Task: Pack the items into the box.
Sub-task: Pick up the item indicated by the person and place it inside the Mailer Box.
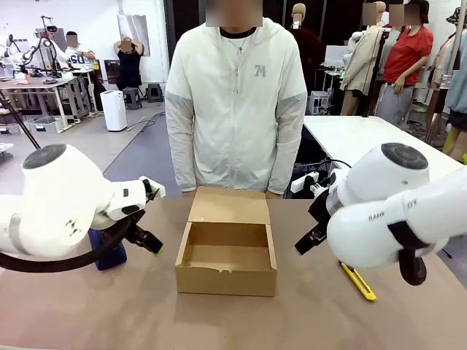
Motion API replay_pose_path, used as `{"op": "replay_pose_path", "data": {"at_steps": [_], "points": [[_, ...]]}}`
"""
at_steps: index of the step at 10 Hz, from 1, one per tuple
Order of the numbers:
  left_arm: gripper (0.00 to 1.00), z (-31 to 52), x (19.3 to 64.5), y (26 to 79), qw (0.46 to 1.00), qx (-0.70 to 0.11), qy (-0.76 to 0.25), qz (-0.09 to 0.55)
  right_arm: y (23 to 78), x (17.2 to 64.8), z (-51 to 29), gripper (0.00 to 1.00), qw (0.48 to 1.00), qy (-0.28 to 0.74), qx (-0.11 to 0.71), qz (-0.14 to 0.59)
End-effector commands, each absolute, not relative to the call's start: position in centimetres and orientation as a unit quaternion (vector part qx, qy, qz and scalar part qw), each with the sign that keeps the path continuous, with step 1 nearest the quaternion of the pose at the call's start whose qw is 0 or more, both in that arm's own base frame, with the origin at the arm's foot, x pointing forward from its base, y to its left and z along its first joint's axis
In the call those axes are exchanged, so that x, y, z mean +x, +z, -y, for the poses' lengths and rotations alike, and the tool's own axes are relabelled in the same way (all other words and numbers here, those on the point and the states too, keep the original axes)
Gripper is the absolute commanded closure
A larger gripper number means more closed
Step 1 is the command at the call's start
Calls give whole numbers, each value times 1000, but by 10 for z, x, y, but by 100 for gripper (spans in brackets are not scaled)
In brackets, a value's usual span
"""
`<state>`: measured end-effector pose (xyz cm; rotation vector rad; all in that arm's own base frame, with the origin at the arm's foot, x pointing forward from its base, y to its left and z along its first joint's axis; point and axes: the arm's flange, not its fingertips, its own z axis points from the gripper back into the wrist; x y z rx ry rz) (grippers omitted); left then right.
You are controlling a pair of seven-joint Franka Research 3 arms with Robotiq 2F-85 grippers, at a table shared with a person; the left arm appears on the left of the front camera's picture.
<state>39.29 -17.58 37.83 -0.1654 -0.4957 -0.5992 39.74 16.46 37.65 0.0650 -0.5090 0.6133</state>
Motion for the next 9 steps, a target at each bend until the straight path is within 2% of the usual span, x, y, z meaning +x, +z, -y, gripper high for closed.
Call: {"op": "replay_pose_path", "data": {"at_steps": [1,3,5,7,9], "points": [[0,162,391,440,942,-193,-198,190,446,398,-140,0,946,209,157,193],[0,128,369,504,915,-320,-150,196,509,386,-96,0,936,114,291,165],[0,55,342,553,872,-431,-61,225,549,373,-28,0,884,39,449,128],[0,-55,307,573,830,-470,61,293,543,345,75,0,802,-99,555,197],[0,-150,265,544,772,-511,186,328,499,313,161,0,731,-219,601,235]]}}
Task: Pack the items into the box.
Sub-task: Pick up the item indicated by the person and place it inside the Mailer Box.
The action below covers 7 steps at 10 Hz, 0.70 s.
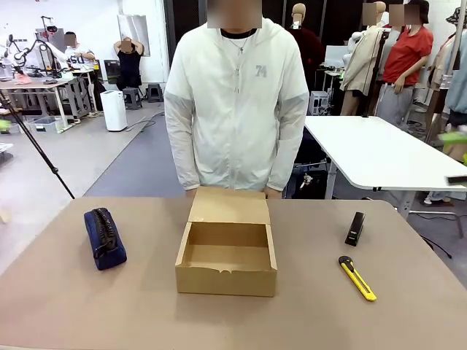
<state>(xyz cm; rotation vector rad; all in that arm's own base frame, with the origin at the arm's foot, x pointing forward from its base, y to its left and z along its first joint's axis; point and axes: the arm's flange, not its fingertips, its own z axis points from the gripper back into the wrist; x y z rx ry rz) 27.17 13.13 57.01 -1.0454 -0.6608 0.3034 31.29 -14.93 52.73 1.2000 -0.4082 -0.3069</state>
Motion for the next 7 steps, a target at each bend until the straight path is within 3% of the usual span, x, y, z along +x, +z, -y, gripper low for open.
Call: {"op": "replay_pose_path", "data": {"at_steps": [1,3,4,5,7], "points": [[0,-189,239,525,736,-528,249,342,474,298,198,0,698,-270,617,243],[0,-226,214,495,698,-531,318,361,439,278,236,0,674,-340,600,267],[0,-227,217,486,717,-486,344,363,431,276,236,0,694,-353,564,276],[0,-254,210,519,714,-519,313,351,442,264,244,0,687,-335,601,236],[0,-254,210,519,714,-519,313,351,442,264,244,0,687,-335,601,236]]}}
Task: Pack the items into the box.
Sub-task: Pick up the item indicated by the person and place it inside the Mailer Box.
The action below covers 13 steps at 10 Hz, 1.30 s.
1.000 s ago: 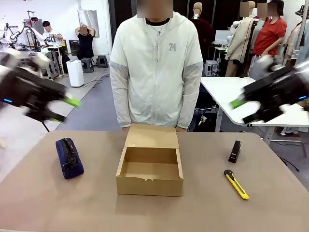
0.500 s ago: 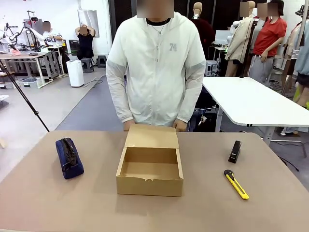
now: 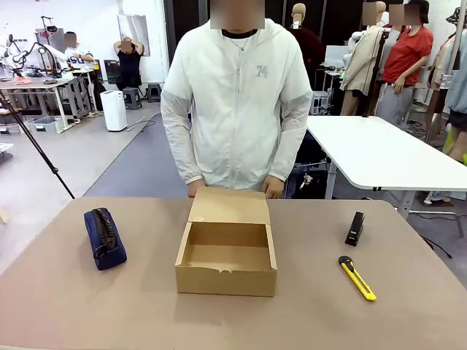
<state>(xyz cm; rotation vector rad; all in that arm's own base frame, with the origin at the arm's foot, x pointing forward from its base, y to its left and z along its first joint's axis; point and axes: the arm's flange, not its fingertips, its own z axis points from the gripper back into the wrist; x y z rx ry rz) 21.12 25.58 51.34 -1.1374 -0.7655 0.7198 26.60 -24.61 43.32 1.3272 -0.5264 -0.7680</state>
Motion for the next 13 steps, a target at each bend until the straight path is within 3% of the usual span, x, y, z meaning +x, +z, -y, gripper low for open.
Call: {"op": "replay_pose_path", "data": {"at_steps": [1,12,13], "points": [[0,-254,210,519,714,-519,313,351,442,264,244,0,687,-335,601,236],[0,-254,210,519,714,-519,313,351,438,263,243,0,691,-336,596,233],[0,-254,210,519,714,-519,313,351,453,296,221,0,756,-313,532,218]]}}
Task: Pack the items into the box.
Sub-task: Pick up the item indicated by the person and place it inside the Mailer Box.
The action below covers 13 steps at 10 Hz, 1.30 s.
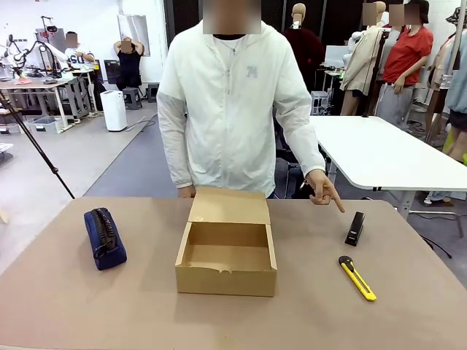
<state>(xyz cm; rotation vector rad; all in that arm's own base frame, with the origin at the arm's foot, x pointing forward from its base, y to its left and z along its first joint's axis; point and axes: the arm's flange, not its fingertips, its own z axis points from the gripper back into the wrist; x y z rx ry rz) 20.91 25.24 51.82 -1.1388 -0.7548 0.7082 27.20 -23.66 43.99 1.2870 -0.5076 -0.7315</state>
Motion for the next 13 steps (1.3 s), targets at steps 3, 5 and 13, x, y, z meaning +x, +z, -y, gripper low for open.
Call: {"op": "replay_pose_path", "data": {"at_steps": [3,5,13], "points": [[0,-254,210,519,714,-519,313,351,484,391,124,0,898,-194,324,225],[0,-254,210,519,714,-519,313,351,477,424,44,0,956,-58,198,209],[0,-254,210,519,714,-519,313,351,449,428,-38,0,968,62,113,214]]}}
